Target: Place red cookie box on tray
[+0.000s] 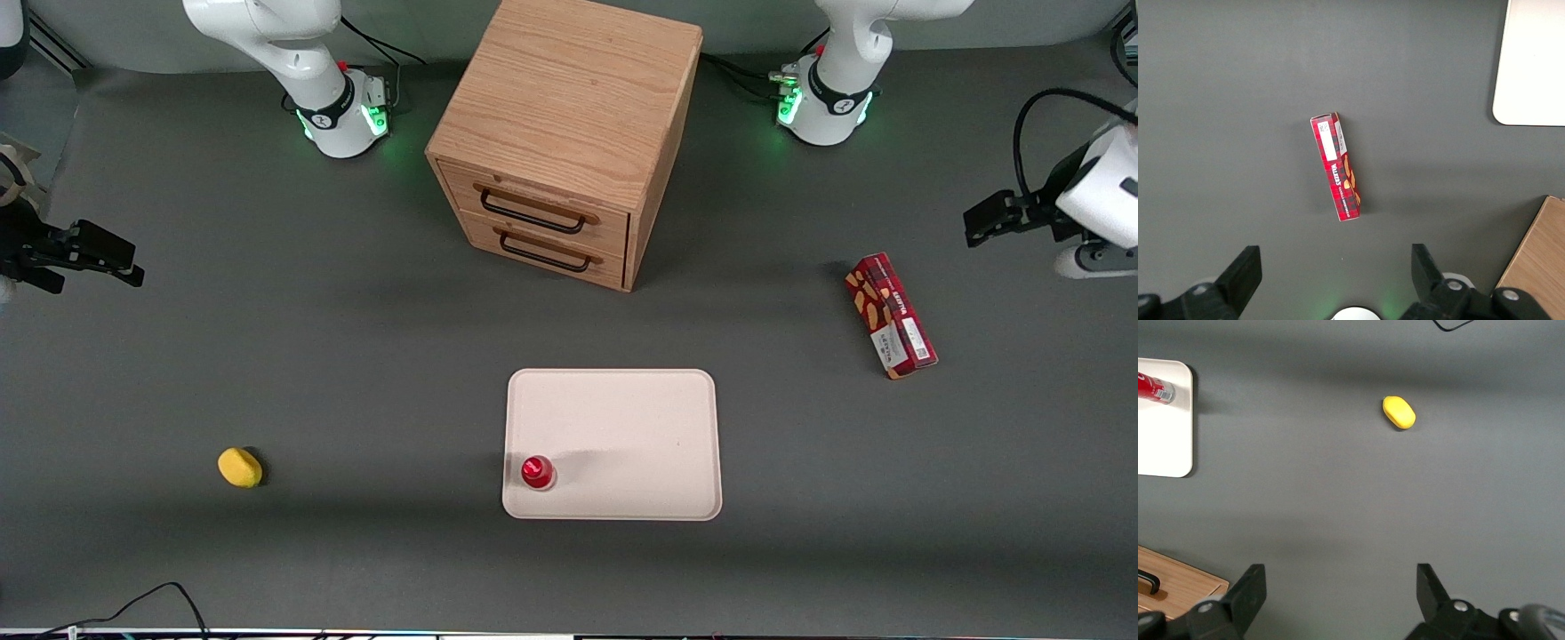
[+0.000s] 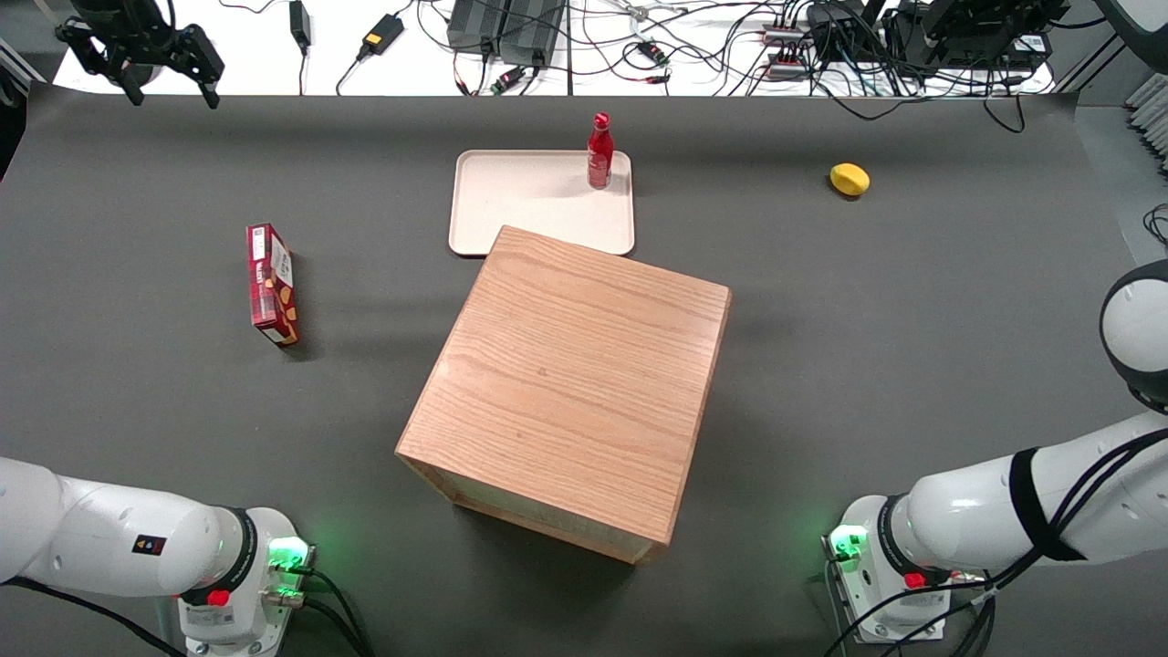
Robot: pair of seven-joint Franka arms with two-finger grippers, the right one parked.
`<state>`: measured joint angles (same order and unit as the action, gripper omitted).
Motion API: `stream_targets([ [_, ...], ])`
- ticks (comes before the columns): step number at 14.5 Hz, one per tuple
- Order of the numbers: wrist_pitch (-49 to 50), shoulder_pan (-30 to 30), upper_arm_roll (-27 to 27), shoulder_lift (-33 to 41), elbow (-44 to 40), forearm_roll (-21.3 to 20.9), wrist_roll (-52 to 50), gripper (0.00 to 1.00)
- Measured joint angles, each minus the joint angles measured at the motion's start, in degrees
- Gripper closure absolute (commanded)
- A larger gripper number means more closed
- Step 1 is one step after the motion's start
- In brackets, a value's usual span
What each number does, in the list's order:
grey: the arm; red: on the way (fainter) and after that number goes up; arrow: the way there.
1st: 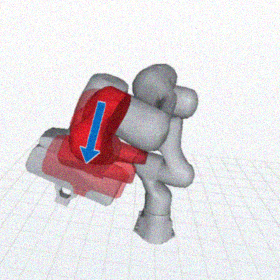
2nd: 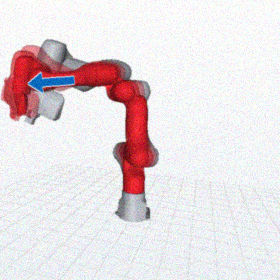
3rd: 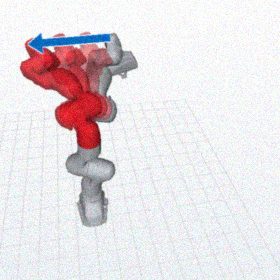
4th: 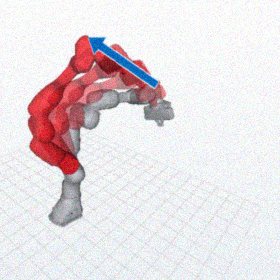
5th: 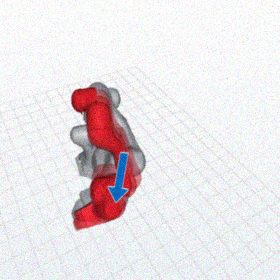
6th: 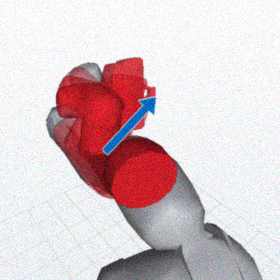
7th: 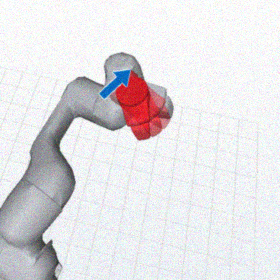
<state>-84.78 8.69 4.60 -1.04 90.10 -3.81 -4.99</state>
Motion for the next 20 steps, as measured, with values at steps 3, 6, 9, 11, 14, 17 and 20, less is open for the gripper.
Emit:
stream_targets([
  [3, 1.3, 0.11, -0.61, -0.71, -0.77, 0.01, 0.19, 0.0],
  [6, 2.89, 0.14, -0.7, -0.68, -1.59, 0.01, 0.27, 0.0],
  [9, 3.88, 0.17, -0.73, -0.68, -1.74, 0.02, 0.57, 0.0],
  [11, 5.09, 0.19, -0.77, -0.68, -1.76, 0.03, 0.71, 0.0],
  [14, 5.41, 0.12, -0.52, -0.77, -1.23, 0.01, 2.03, 0.0],
  [17, 2.17, -0.03, 2.17, -0.94, 3.49, -0.02, 2.98, 0.0],
  [20, -6.33, -0.23, 4.62, -1.11, 12.81, 0.04, 3.5, 0.0],
])
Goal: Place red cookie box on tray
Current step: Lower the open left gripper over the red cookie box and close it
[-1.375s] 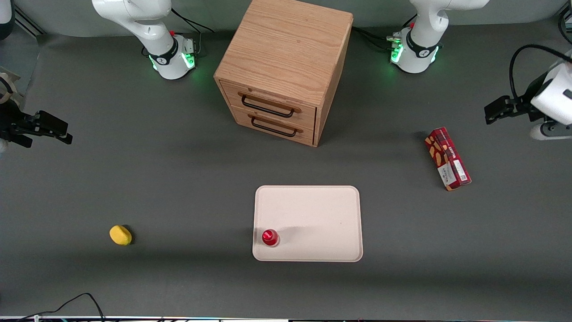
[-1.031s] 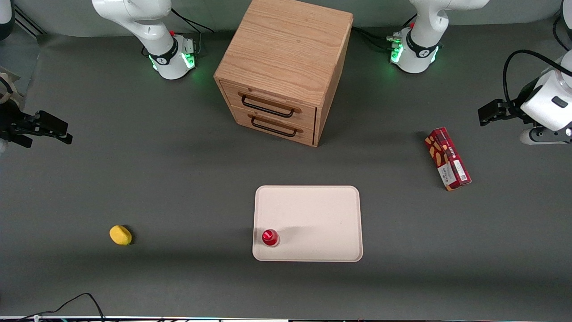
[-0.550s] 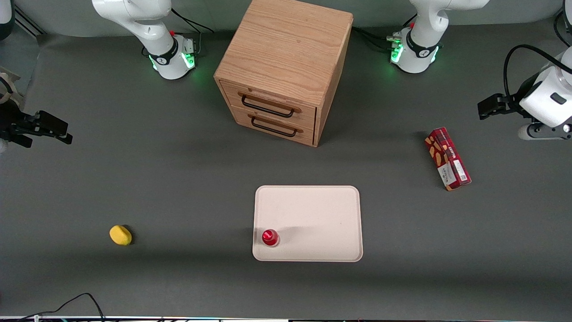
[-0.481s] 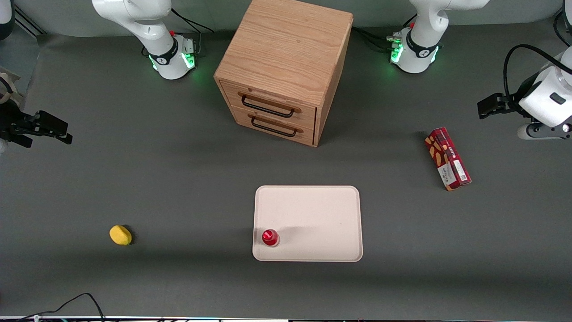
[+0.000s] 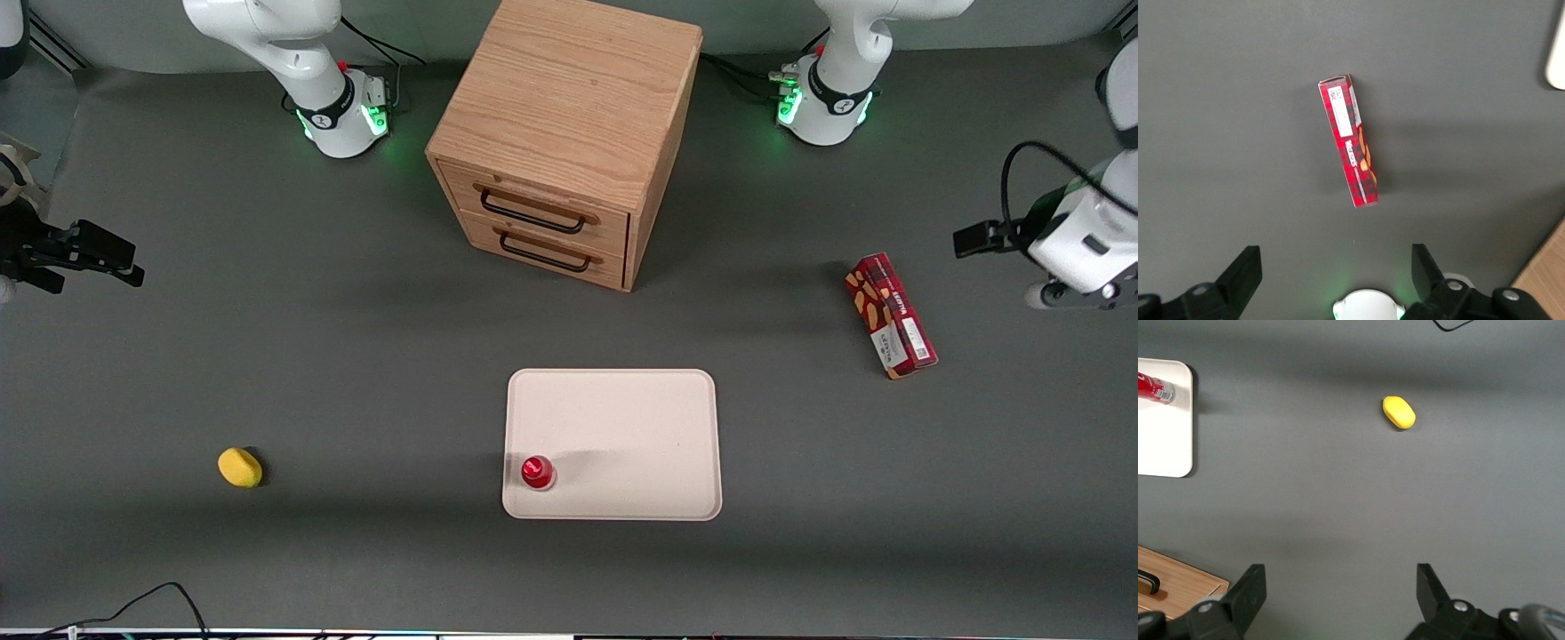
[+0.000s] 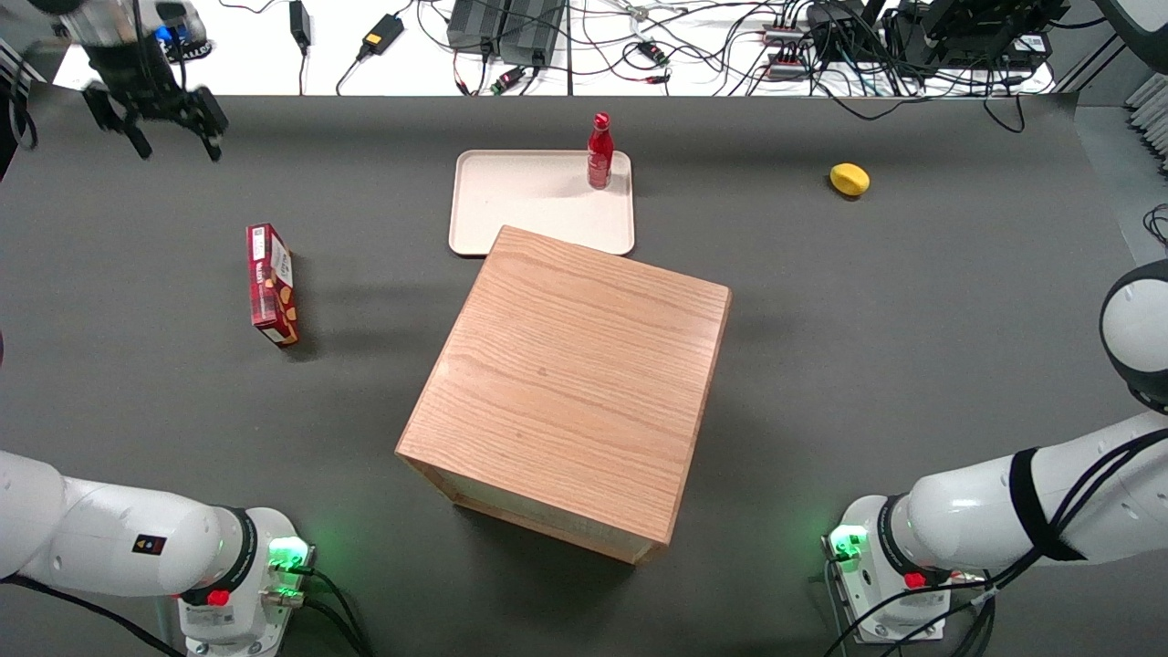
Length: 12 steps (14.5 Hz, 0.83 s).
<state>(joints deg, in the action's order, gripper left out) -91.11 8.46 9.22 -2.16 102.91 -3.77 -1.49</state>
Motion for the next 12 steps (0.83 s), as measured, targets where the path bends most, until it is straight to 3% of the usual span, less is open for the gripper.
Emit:
stream_targets([
  [7, -23.3, -0.1, 3.15, -0.37, 19.95, 3.93, -0.04, 0.0],
  [12, -36.33, -0.12, 3.59, -5.61, 25.36, 7.39, -0.08, 0.0],
])
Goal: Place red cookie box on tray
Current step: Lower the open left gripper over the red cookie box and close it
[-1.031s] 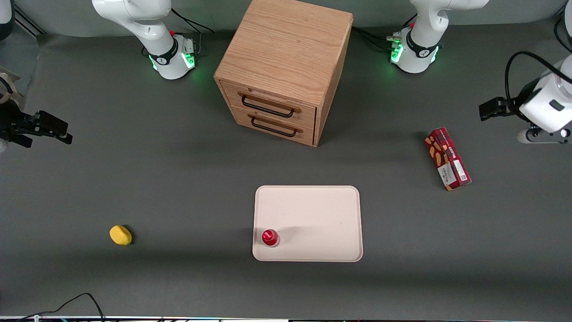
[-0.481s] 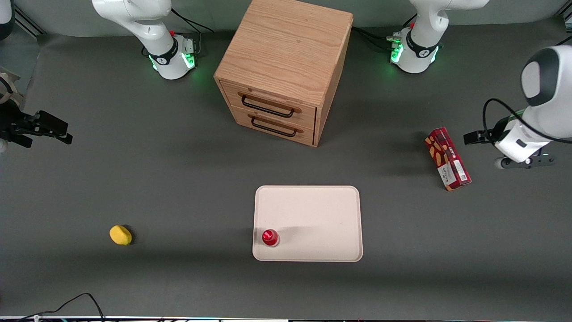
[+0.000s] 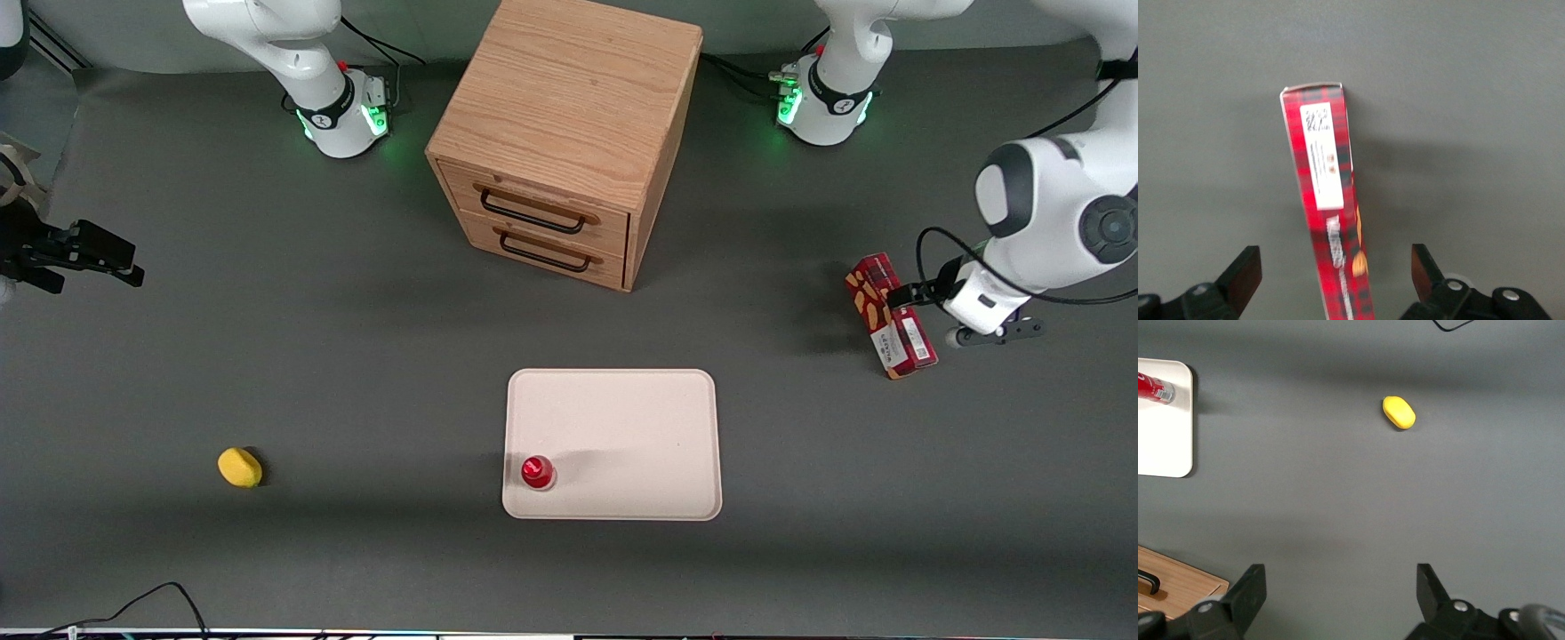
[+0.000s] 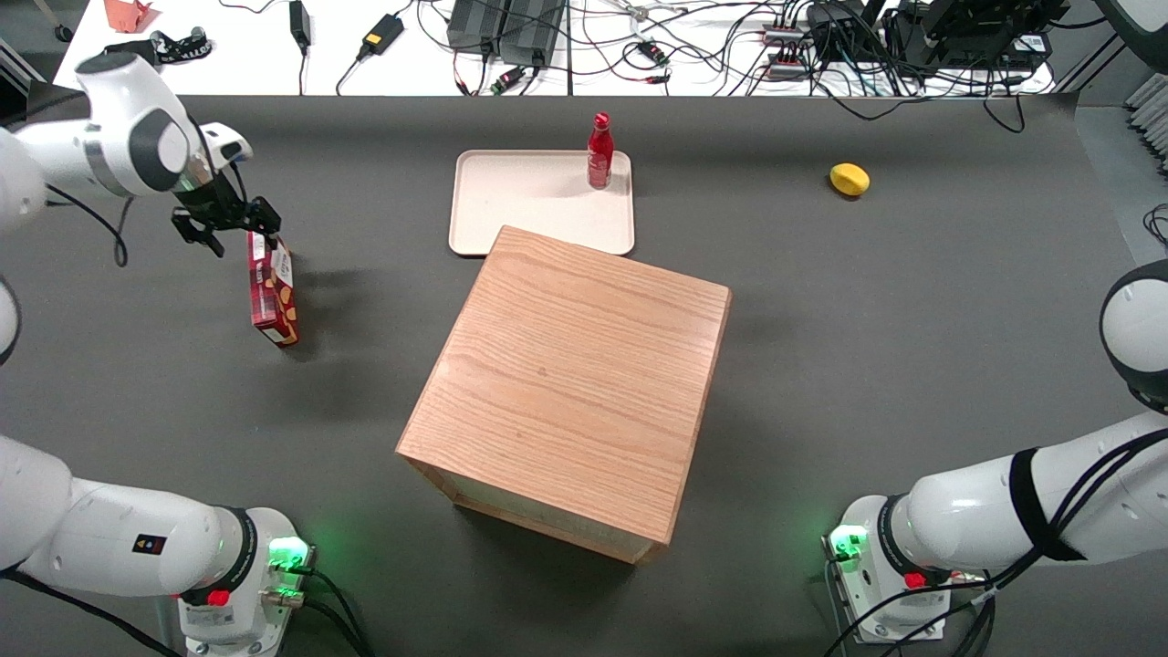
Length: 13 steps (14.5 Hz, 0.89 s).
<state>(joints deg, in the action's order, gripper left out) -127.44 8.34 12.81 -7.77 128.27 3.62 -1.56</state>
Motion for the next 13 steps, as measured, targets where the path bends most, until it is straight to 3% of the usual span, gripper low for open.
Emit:
stream_targets([
  [4, -7.95, -0.04, 0.02, -6.23, 1.0, 0.48, 0.0, 0.03],
  [6, -9.35, -0.08, 0.03, -7.6, 1.13, 0.51, 0.0, 0.36],
  [8, -9.92, -0.1, 0.03, -7.94, 1.13, 0.52, 0.0, 0.83],
  [9, -10.02, -0.1, 0.03, -7.93, 1.13, 0.52, 0.0, 1.0],
  [13, -10.08, -0.1, 0.03, -7.9, 1.12, 0.58, 0.01, 1.0],
])
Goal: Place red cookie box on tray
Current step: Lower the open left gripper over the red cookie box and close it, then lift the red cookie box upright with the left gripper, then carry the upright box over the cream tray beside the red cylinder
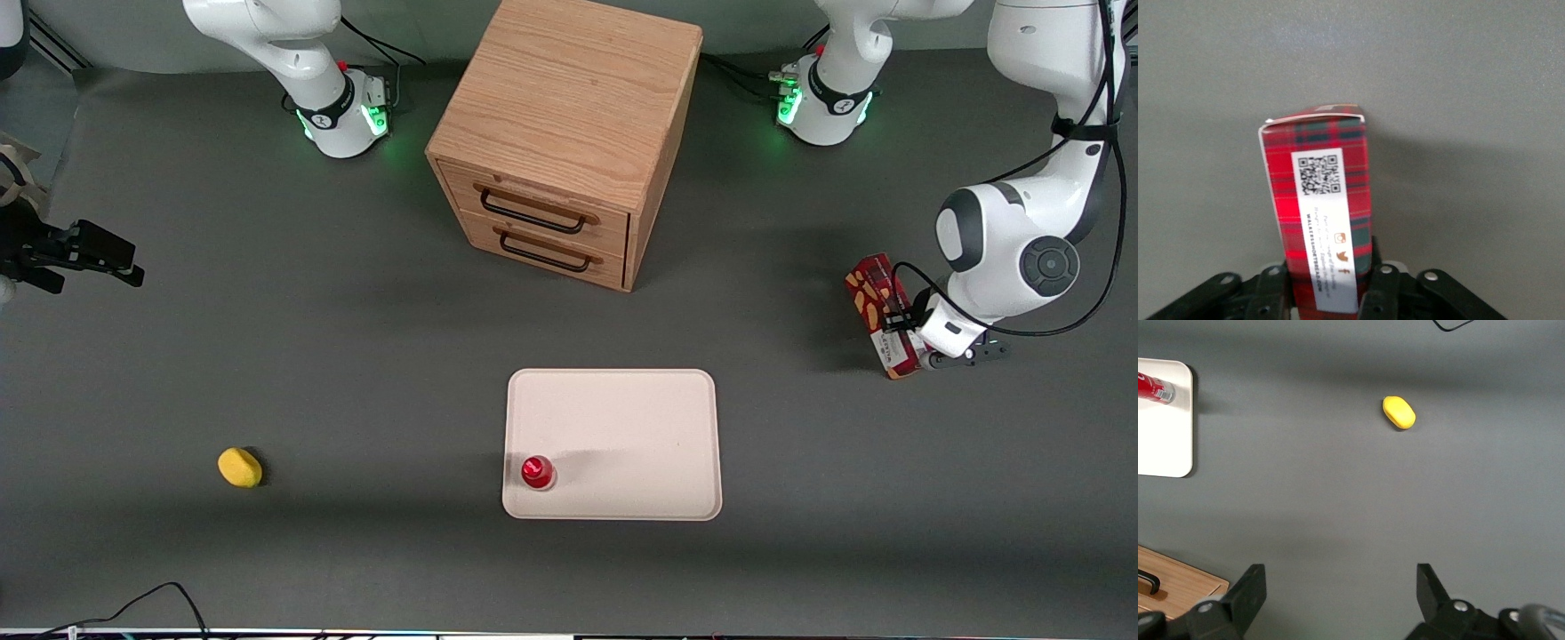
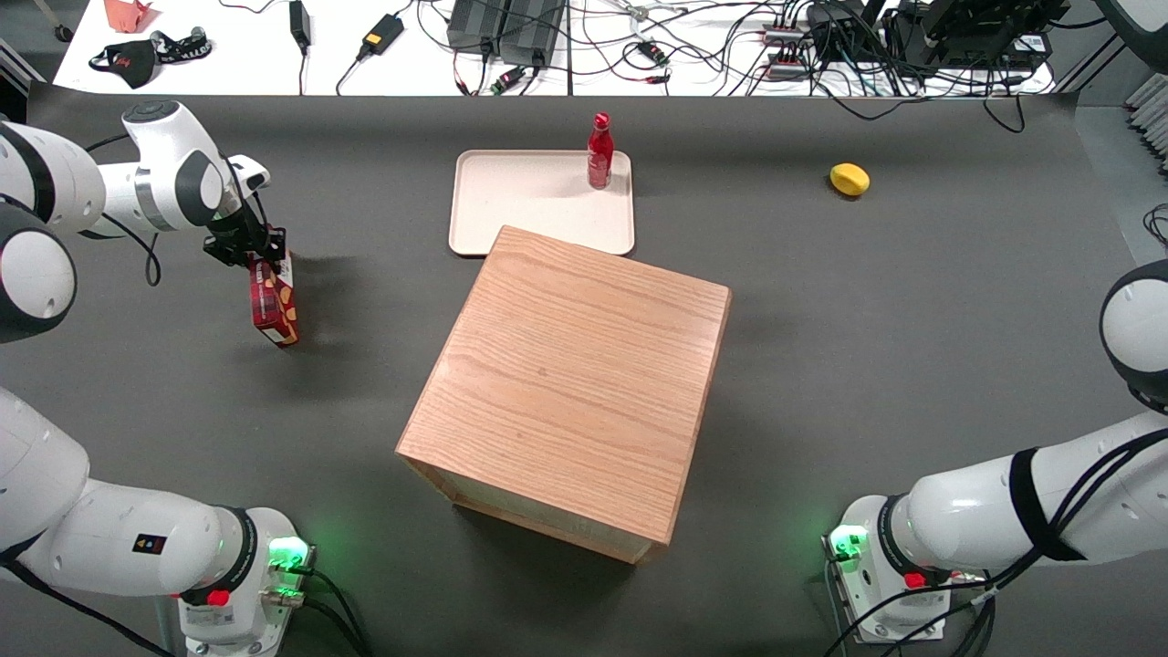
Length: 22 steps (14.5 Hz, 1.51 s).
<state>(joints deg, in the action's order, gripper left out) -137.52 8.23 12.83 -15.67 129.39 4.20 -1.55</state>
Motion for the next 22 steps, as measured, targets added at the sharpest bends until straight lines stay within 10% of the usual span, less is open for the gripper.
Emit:
stream_targets([
  [6, 12.73, 0.51, -0.34, 6.94, -4.0, -0.14, 0.09, 1.0],
  [13, 52.49, 1.51, -0.65, 15.72, -32.36, -2.47, 0.6, 1.0],
  [22, 56.41, 4.48, -13.82, 6.55, -47.88, 0.43, -18.34, 1.0],
])
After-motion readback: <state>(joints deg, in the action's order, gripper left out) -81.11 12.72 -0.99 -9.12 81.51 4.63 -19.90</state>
